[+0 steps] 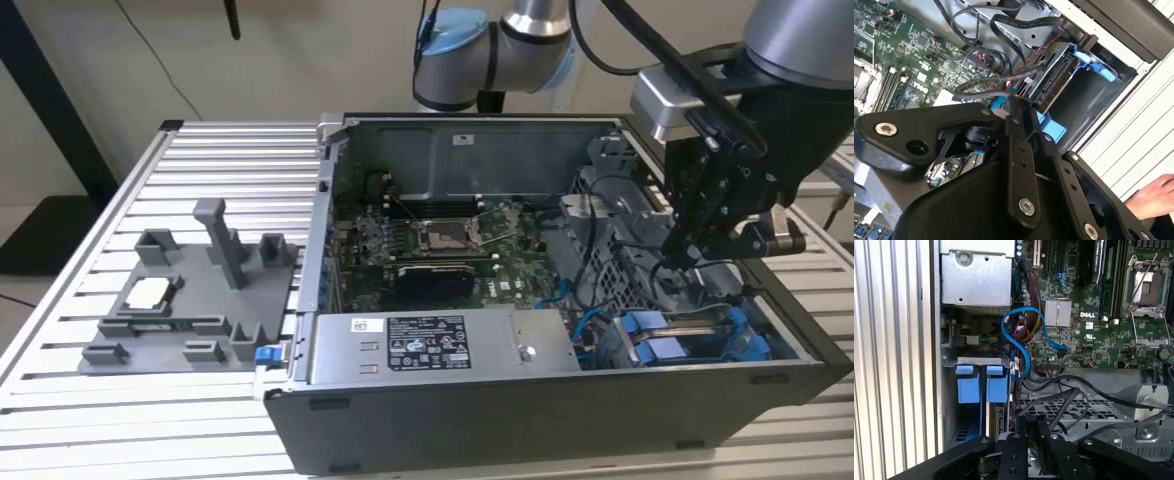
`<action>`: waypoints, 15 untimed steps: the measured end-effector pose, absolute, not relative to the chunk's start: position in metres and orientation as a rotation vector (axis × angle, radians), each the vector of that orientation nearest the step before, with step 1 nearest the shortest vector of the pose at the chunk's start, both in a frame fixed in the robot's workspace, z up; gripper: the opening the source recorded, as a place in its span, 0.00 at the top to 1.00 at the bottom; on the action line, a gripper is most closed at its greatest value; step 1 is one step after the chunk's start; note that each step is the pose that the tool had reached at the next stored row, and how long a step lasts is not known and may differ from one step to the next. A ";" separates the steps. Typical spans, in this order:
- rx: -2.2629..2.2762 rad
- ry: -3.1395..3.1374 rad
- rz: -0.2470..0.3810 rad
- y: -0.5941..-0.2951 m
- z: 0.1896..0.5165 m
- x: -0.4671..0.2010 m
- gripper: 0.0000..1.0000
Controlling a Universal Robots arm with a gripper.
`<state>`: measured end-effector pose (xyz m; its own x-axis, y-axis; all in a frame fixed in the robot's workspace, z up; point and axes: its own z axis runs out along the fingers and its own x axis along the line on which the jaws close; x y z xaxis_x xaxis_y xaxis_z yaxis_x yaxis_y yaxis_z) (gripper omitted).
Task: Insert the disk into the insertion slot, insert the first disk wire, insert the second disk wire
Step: 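Insert the first disk wire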
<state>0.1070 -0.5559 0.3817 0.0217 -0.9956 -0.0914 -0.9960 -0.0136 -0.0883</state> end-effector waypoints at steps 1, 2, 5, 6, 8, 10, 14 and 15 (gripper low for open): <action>-2.150 2.112 0.005 -0.556 0.382 0.107 0.81; -2.150 2.112 0.005 -0.556 0.381 0.107 0.81; -2.151 2.113 0.004 -0.556 0.380 0.108 0.81; -2.151 2.113 0.003 -0.556 0.380 0.108 0.81; -2.153 2.115 0.000 -0.556 0.379 0.109 0.81; -2.155 2.116 -0.003 -0.556 0.378 0.110 0.81; -2.160 2.120 -0.010 -0.556 0.376 0.113 0.81; -2.161 2.121 -0.012 -0.556 0.375 0.114 0.81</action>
<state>0.1139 -0.5563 0.3752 0.0216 -0.9970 -0.0737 -0.9962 -0.0152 -0.0861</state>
